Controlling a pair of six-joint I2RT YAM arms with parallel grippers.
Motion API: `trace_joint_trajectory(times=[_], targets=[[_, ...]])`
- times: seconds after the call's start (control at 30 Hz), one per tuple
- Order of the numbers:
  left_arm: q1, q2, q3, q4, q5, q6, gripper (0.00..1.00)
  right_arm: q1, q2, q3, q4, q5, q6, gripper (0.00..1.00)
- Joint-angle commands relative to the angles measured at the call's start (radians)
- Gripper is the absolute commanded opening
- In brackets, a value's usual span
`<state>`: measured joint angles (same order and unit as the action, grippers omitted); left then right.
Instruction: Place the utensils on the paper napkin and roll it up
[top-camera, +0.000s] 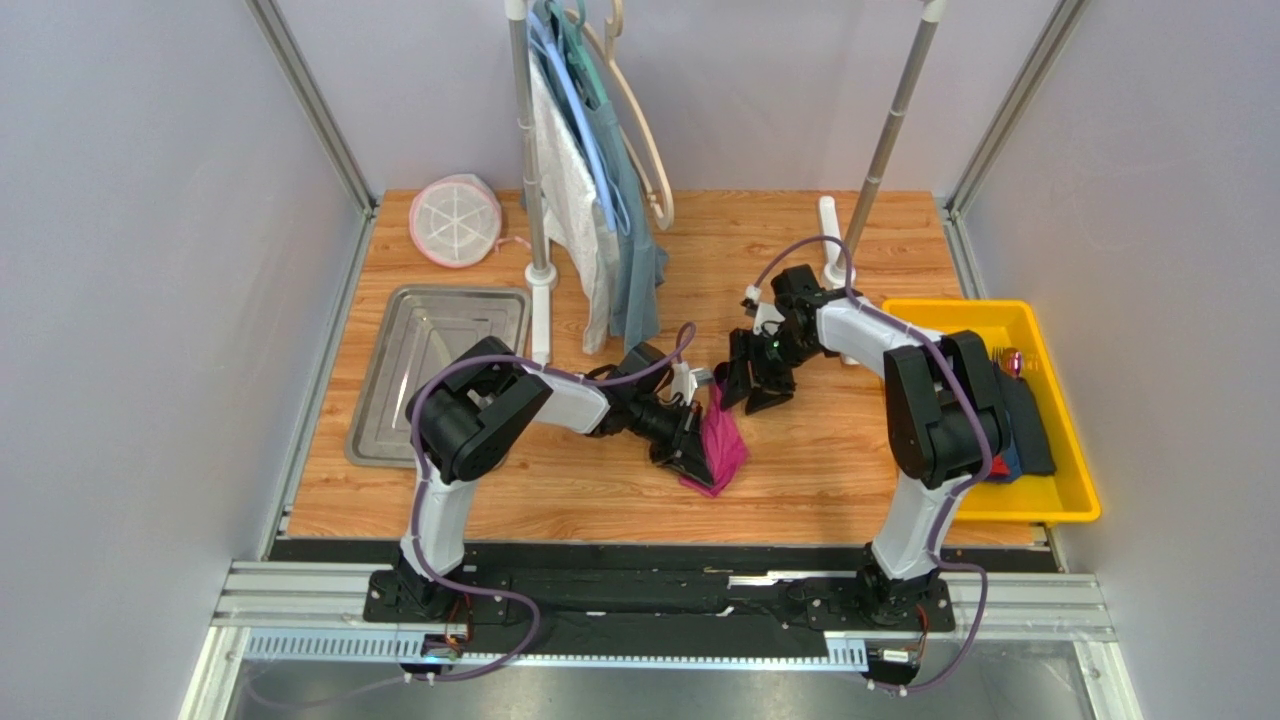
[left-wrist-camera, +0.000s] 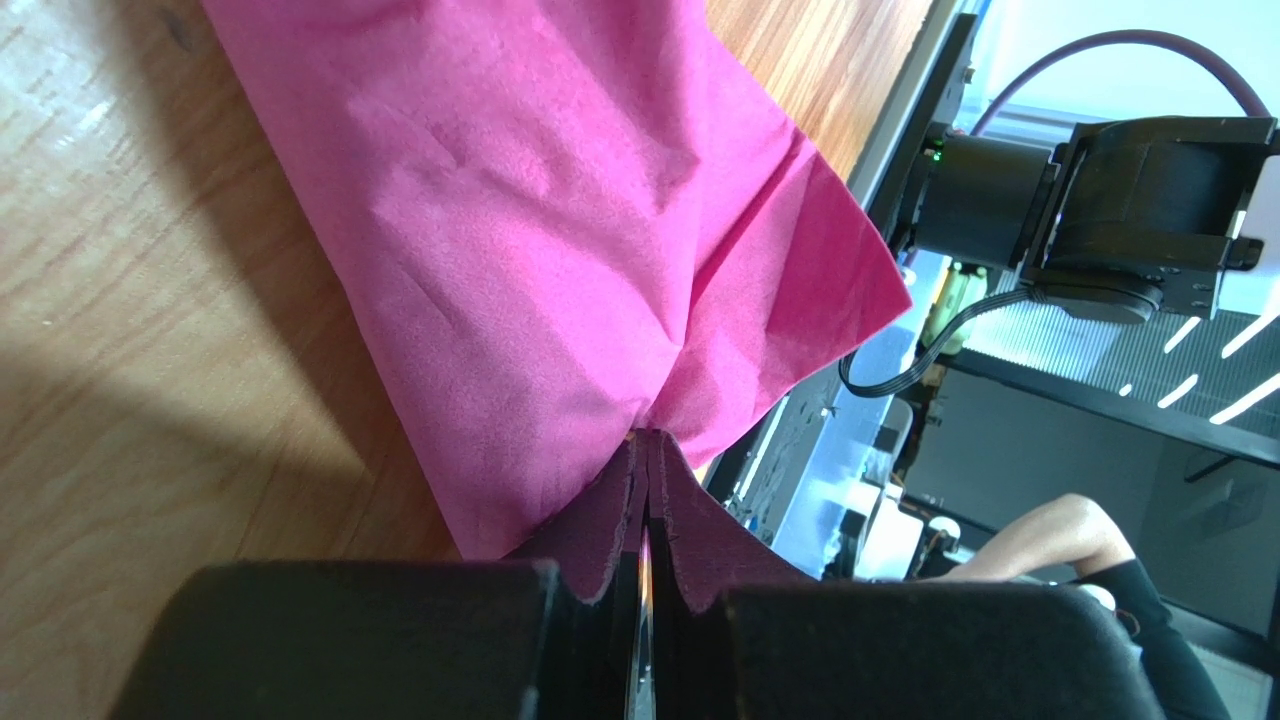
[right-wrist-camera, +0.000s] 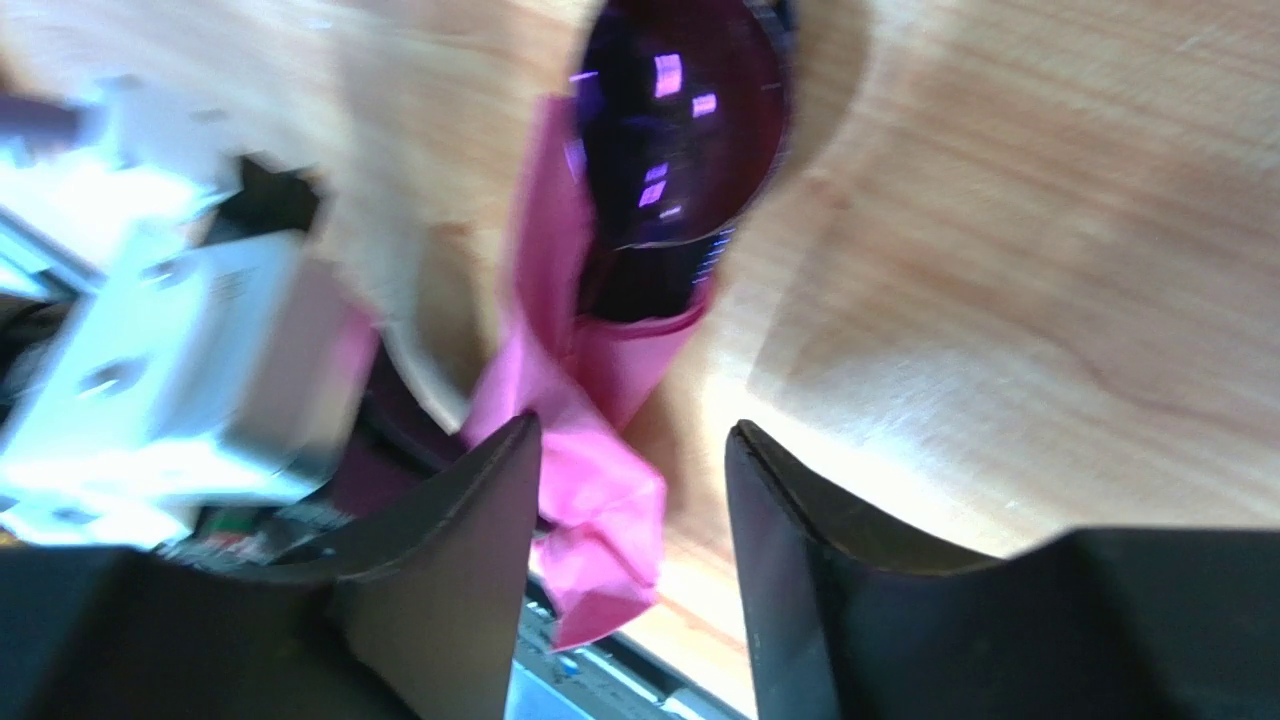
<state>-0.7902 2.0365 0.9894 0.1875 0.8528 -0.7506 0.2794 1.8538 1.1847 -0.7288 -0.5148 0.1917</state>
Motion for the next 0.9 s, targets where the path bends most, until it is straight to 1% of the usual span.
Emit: trace_joint_trajectory(times=[0.0, 0.1, 0.17, 0.27, 0.37, 0.4, 0.5, 0.67, 0.77, 0.87], targets=[[0.006, 0.027, -0.018, -0.017, -0.083, 0.04, 0.05, -0.005, -0.061, 0.024, 0.032, -0.079, 0.044, 0.55], [0.006, 0.024, -0.018, -0.016, -0.084, 0.039, 0.05, -0.003, -0.051, 0.01, 0.055, -0.083, 0.081, 0.59], [0.006, 0.024, -0.017, -0.014, -0.083, 0.037, 0.05, 0.001, -0.039, 0.003, 0.071, -0.082, 0.095, 0.59], [0.006, 0.024, -0.015, -0.019, -0.081, 0.04, 0.05, 0.015, -0.012, -0.002, 0.071, -0.039, 0.104, 0.57], [0.006, 0.022, -0.015, -0.02, -0.084, 0.043, 0.05, 0.032, 0.018, -0.022, 0.074, 0.008, 0.103, 0.53], [0.006, 0.022, -0.015, -0.019, -0.084, 0.039, 0.05, 0.035, 0.024, -0.028, 0.074, 0.03, 0.103, 0.5], [0.006, 0.025, -0.017, -0.014, -0.084, 0.039, 0.05, 0.046, 0.051, -0.036, 0.074, 0.051, 0.104, 0.46], [0.006, 0.025, -0.017, -0.011, -0.09, 0.039, 0.05, 0.064, 0.099, -0.043, 0.08, 0.059, 0.132, 0.46], [0.005, 0.025, -0.014, -0.01, -0.093, 0.037, 0.05, 0.075, 0.123, -0.046, 0.085, 0.05, 0.141, 0.42], [0.006, 0.024, -0.014, -0.01, -0.095, 0.036, 0.05, 0.075, 0.148, -0.043, 0.085, 0.045, 0.146, 0.33]])
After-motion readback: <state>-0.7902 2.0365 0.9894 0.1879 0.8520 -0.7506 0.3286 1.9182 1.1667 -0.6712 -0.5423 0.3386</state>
